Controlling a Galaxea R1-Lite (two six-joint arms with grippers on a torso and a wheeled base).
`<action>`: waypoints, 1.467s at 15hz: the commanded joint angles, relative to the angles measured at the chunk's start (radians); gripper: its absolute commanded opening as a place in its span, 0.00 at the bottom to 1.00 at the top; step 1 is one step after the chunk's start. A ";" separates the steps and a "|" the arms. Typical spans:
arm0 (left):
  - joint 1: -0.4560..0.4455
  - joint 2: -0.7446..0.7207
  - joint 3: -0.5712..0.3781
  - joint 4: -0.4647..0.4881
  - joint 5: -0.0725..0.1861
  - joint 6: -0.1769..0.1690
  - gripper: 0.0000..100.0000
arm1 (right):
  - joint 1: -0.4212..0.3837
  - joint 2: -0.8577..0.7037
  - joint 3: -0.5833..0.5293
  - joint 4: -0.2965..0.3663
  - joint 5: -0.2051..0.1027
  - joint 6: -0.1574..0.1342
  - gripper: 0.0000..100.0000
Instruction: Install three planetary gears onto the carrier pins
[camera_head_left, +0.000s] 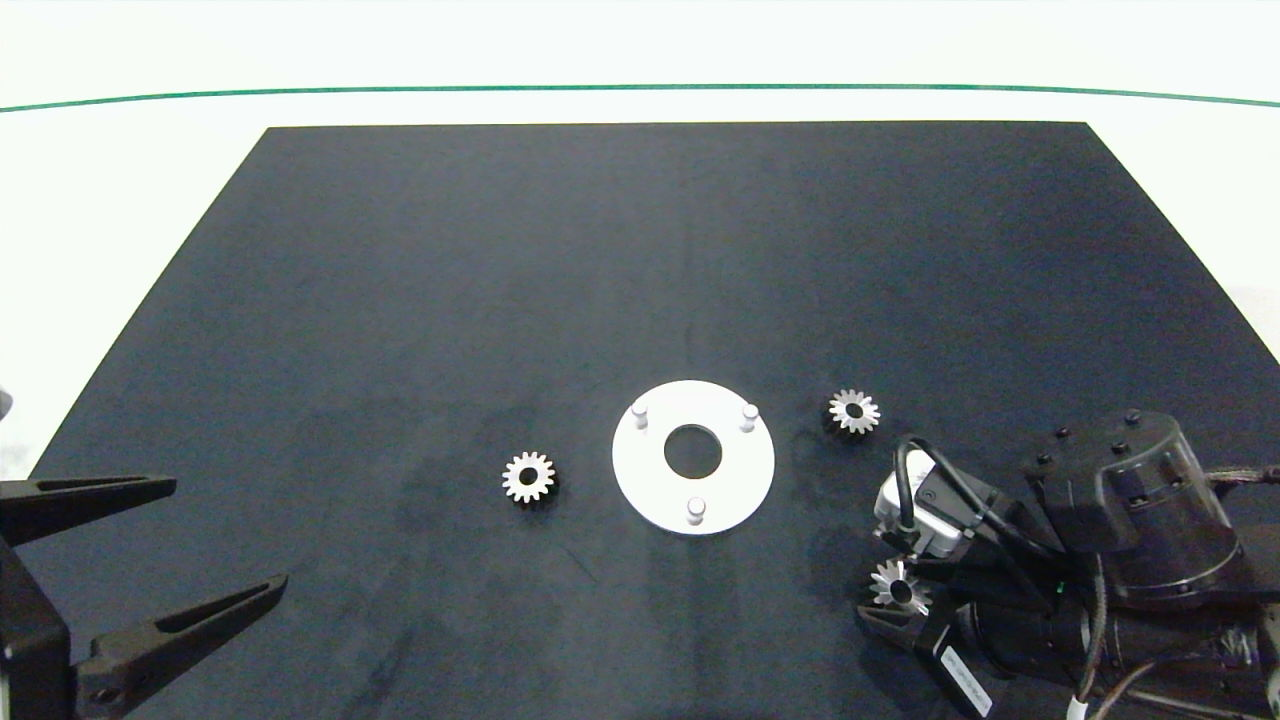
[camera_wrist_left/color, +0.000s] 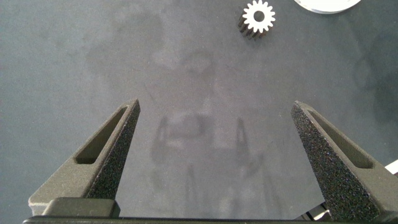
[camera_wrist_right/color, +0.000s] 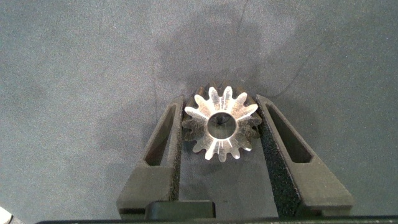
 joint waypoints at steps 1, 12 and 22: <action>-0.001 -0.001 0.000 0.002 -0.001 0.002 1.00 | 0.000 -0.002 0.001 -0.001 -0.001 -0.001 0.24; 0.001 -0.001 0.000 0.002 -0.001 0.005 1.00 | 0.000 -0.011 0.004 -0.030 -0.007 -0.001 0.04; 0.001 -0.052 -0.032 0.019 0.001 0.008 1.00 | 0.122 0.182 -0.444 0.219 -0.030 -0.021 0.04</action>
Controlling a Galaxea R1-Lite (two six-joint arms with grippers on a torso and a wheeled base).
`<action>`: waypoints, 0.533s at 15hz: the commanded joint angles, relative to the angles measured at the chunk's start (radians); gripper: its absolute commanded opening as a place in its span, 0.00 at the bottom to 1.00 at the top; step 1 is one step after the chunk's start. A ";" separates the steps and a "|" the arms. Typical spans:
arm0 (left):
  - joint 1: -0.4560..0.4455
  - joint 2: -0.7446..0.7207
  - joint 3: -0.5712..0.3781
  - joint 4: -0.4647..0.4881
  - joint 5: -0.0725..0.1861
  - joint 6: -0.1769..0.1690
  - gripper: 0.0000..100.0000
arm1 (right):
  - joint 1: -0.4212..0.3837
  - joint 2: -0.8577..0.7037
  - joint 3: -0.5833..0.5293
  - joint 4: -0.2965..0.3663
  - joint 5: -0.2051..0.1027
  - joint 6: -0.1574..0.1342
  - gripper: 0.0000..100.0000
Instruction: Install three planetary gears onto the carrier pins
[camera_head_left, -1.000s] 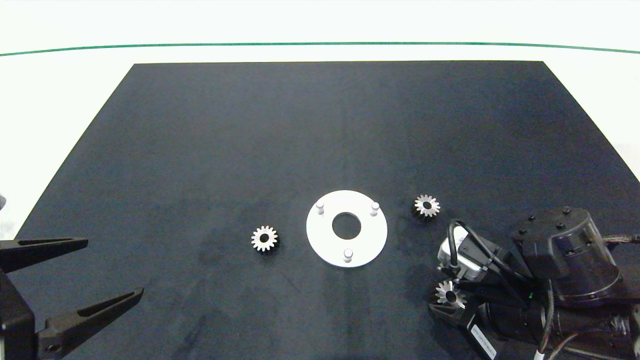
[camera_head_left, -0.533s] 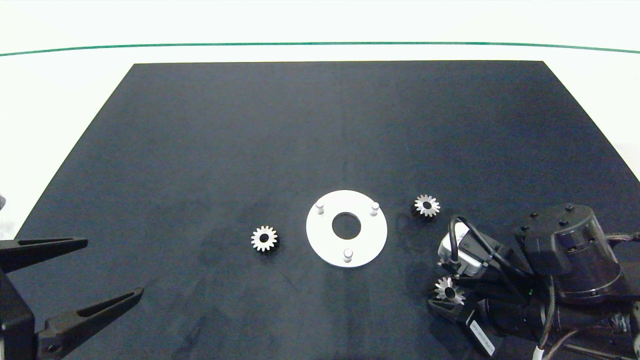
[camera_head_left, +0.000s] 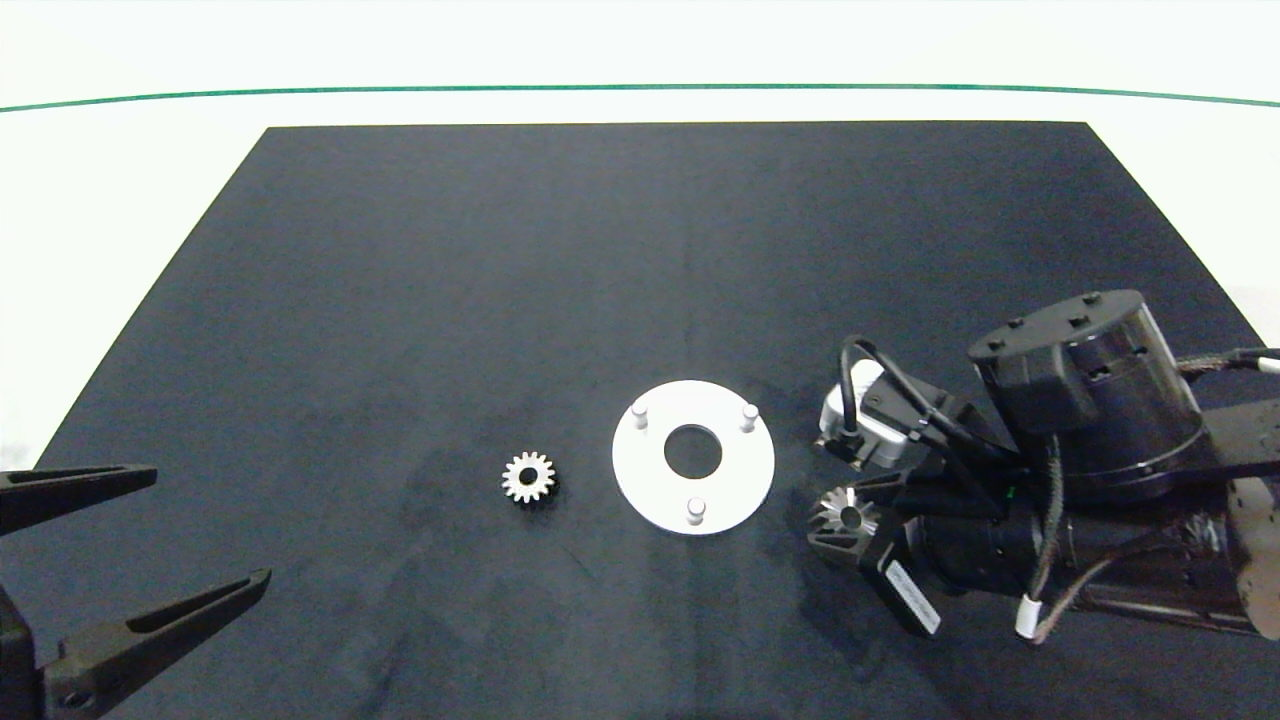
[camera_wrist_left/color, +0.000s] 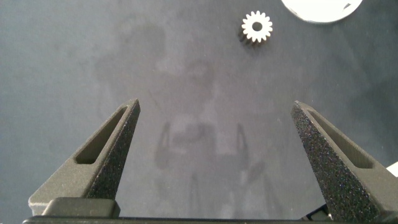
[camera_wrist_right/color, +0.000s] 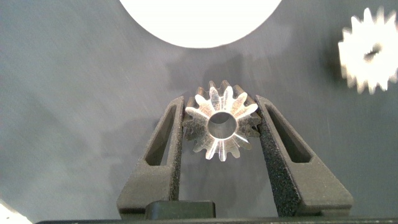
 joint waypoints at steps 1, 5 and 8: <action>0.002 -0.026 -0.024 0.023 0.000 0.001 1.00 | 0.051 0.137 -0.151 0.039 -0.002 -0.010 0.04; 0.003 -0.038 -0.051 0.046 0.001 0.003 1.00 | 0.092 0.212 -0.292 0.065 -0.003 -0.020 0.04; 0.003 -0.038 -0.053 0.047 0.001 0.001 1.00 | 0.120 0.212 -0.361 0.160 -0.018 -0.020 0.04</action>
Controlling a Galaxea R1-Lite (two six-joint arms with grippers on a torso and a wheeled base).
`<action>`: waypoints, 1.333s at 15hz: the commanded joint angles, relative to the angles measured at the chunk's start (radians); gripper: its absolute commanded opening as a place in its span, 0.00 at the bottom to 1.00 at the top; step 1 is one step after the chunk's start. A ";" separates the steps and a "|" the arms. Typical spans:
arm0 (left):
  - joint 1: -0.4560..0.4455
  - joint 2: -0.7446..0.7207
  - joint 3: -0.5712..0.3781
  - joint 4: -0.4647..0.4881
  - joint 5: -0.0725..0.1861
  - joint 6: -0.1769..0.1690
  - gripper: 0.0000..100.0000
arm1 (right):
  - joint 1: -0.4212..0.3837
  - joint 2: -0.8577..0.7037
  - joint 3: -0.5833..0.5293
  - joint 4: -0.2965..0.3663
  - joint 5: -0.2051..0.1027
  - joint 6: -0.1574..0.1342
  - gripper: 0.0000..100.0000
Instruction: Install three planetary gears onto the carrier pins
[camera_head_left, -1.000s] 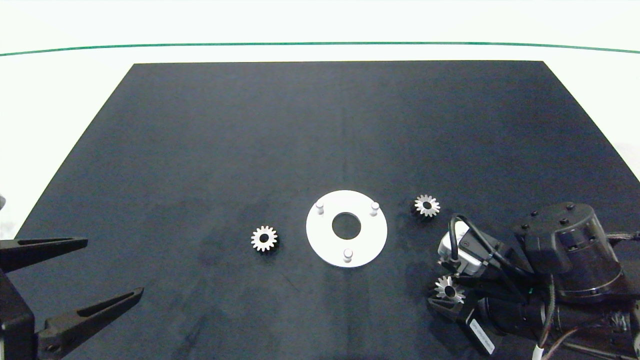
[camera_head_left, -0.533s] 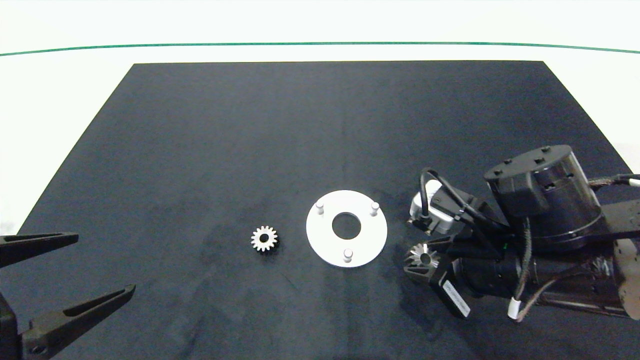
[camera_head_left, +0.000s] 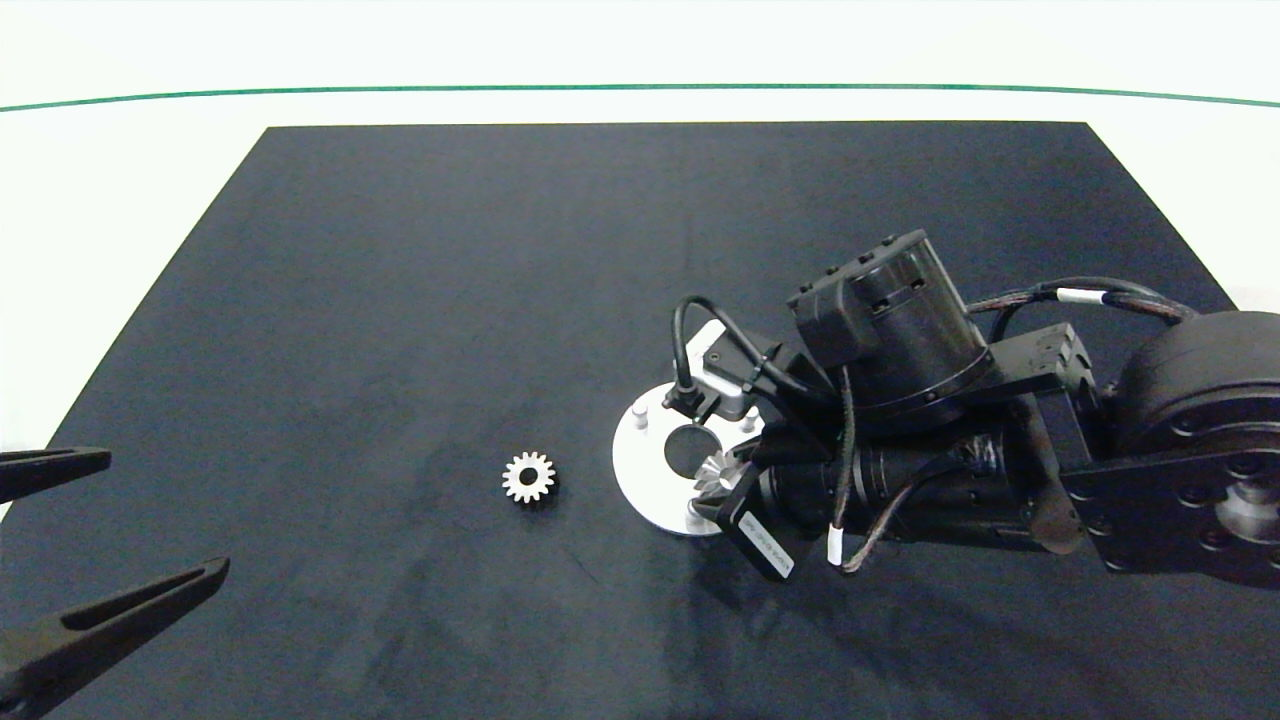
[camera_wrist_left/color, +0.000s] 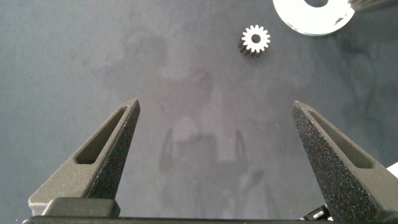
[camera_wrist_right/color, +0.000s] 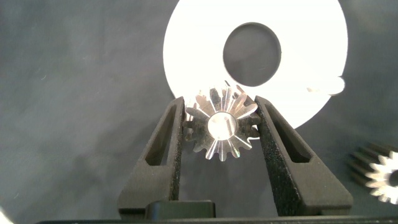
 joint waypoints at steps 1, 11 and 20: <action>0.000 -0.003 -0.001 0.002 -0.001 0.001 1.00 | 0.028 0.018 -0.068 0.059 -0.032 -0.002 0.04; 0.000 -0.001 0.000 0.002 -0.001 0.003 1.00 | 0.049 0.078 -0.096 0.082 -0.061 -0.002 0.04; 0.000 -0.001 -0.003 0.002 0.001 0.001 1.00 | 0.049 0.102 -0.113 0.081 -0.063 -0.002 0.04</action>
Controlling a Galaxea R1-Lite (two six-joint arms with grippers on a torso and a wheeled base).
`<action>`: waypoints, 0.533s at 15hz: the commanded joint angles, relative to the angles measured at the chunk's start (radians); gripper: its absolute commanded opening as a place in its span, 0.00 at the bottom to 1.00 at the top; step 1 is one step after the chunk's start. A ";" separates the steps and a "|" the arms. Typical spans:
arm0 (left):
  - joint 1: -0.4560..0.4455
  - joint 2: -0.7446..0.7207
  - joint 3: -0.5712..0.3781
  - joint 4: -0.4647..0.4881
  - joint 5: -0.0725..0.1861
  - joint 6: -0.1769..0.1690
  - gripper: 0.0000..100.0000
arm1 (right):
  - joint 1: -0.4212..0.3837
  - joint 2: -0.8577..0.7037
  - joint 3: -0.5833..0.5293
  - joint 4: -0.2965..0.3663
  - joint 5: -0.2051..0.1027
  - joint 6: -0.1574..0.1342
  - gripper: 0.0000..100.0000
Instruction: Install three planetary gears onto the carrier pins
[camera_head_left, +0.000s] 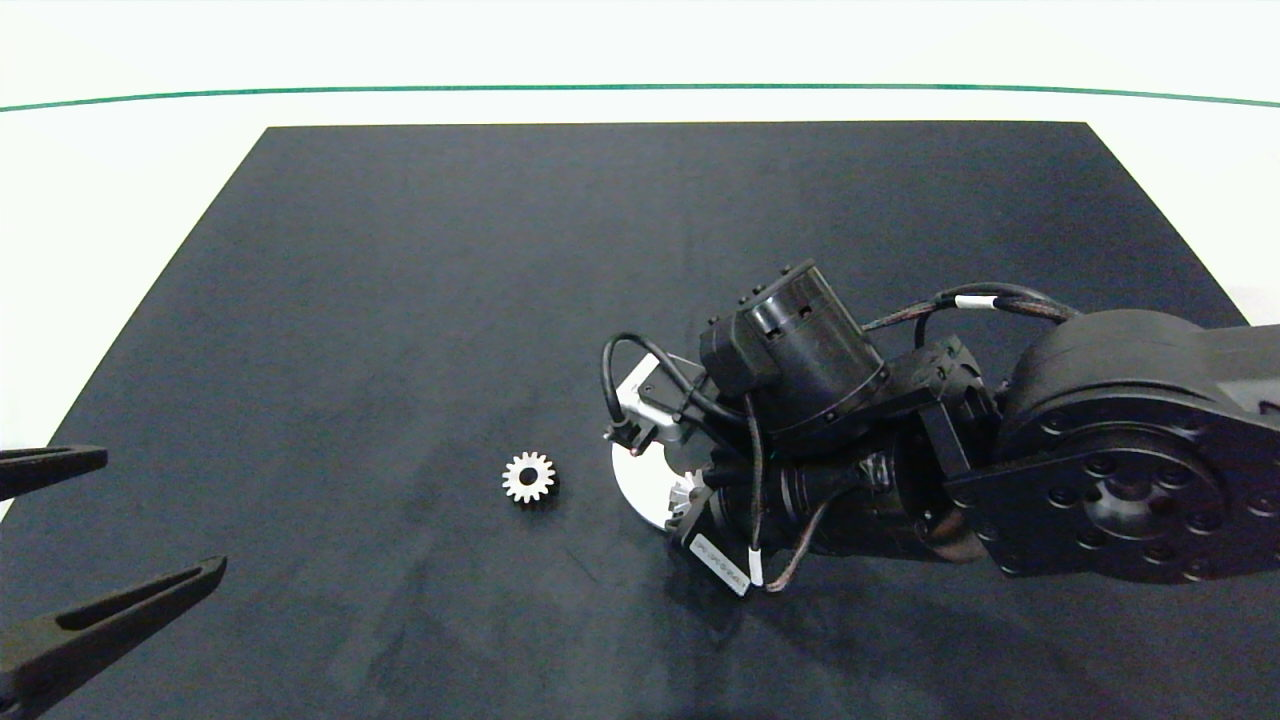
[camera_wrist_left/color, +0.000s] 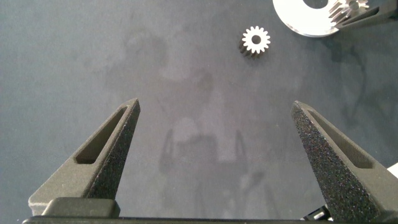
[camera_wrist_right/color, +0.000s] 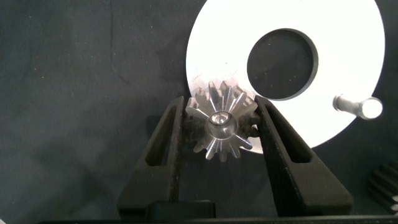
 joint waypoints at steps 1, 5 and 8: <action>0.000 0.001 -0.001 0.002 0.000 0.002 1.00 | 0.000 0.011 -0.011 0.001 0.000 -0.002 0.04; 0.000 0.001 -0.001 0.002 0.000 0.002 1.00 | 0.000 0.011 -0.009 0.001 -0.004 -0.002 1.00; 0.000 0.001 -0.001 0.002 0.000 0.002 1.00 | 0.002 0.011 -0.009 0.001 -0.004 -0.002 1.00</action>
